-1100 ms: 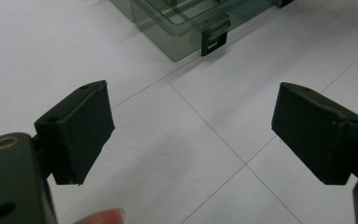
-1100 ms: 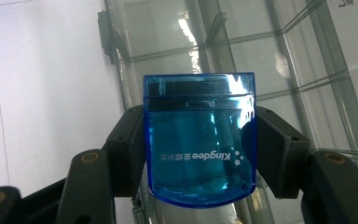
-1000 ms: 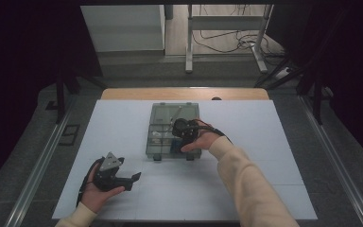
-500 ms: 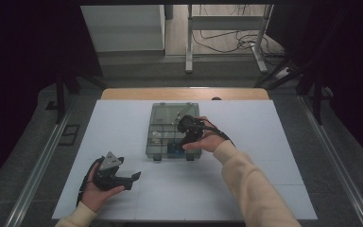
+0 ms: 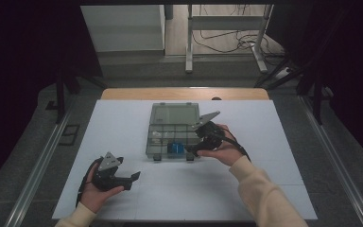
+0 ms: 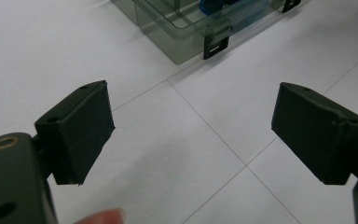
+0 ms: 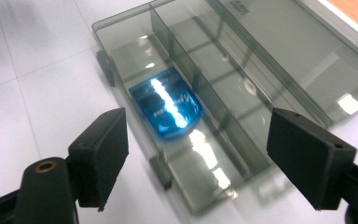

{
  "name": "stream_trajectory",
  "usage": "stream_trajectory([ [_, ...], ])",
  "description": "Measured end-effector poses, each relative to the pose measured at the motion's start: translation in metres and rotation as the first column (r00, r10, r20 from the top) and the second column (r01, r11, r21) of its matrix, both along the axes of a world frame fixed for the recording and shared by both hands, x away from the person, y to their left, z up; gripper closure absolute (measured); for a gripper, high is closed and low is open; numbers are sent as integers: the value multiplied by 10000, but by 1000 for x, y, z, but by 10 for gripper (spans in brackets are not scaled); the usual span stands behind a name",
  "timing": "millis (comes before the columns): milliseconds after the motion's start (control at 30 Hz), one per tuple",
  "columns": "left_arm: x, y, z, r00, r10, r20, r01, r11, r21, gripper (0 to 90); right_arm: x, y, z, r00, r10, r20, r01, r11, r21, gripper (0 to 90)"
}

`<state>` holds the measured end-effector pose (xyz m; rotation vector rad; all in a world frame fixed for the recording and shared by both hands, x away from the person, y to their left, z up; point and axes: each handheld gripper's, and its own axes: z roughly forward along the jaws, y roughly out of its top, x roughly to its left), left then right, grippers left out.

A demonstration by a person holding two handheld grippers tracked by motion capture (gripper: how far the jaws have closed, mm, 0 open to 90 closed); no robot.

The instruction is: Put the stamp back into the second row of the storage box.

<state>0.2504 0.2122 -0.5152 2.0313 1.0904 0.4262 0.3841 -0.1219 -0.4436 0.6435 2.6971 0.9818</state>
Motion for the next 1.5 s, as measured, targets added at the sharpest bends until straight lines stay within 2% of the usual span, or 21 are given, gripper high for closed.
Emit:
stream_trajectory([
  [200, 2, 0, -1, 10000, -11, -8, 11, 10000, 13, 129, -24, -32, 6, 9958, -819, 410, 802, 9959, 421, 227],
  [400, 4, 0, -1, 10000, 17, -13, -17, 10000, -17, 129, -47, -71, 7, 9857, -1563, 632, 1496, 9838, 992, 230],
  [633, 4, -1, -1, 10000, 32, 21, -32, 10000, -37, 128, -73, -124, -5, 9635, -2593, 672, 2484, 9588, 1381, 229],
  [700, 4, -1, -1, 10000, 45, 23, -45, 10000, -20, 129, -81, -139, -12, 9556, -2880, 632, 2768, 9501, 1442, 229],
  [767, 4, -1, 0, 10000, 65, 39, -65, 10000, -34, 129, -91, -153, -20, 9464, -3189, 507, 3069, 9372, 1655, 228],
  [867, 4, -1, 0, 10000, 75, 40, -75, 10000, -43, 129, -100, -169, -29, 9359, -3480, 540, 3343, 9262, 1741, 229],
  [933, 5, -1, -1, 10000, 84, 47, -84, 10000, -11, 129, -101, -177, -36, 9342, -3541, 441, 3418, 9234, 1749, 229],
  [1000, 5, -1, -1, 9999, 92, 70, -92, 10000, -20, 129, -99, -183, -42, 9361, -3513, 168, 3432, 9228, 1752, 229],
  [1133, 5, 1, -1, 9999, 131, 71, -131, 9999, -38, 129, -95, -189, -48, 9336, -3583, 2, 3519, 9171, 1872, 232],
  [1367, 4, 1, -1, 9999, 99, 82, -99, 10000, -11, 128, -96, -189, -45, 9398, -3410, 227, 3287, 9202, 2126, 229],
  [1500, 4, 1, -2, 9999, 122, 73, -122, 9999, -2, 128, -97, -191, -45, 9397, -3407, 279, 3265, 9186, 2228, 230],
])
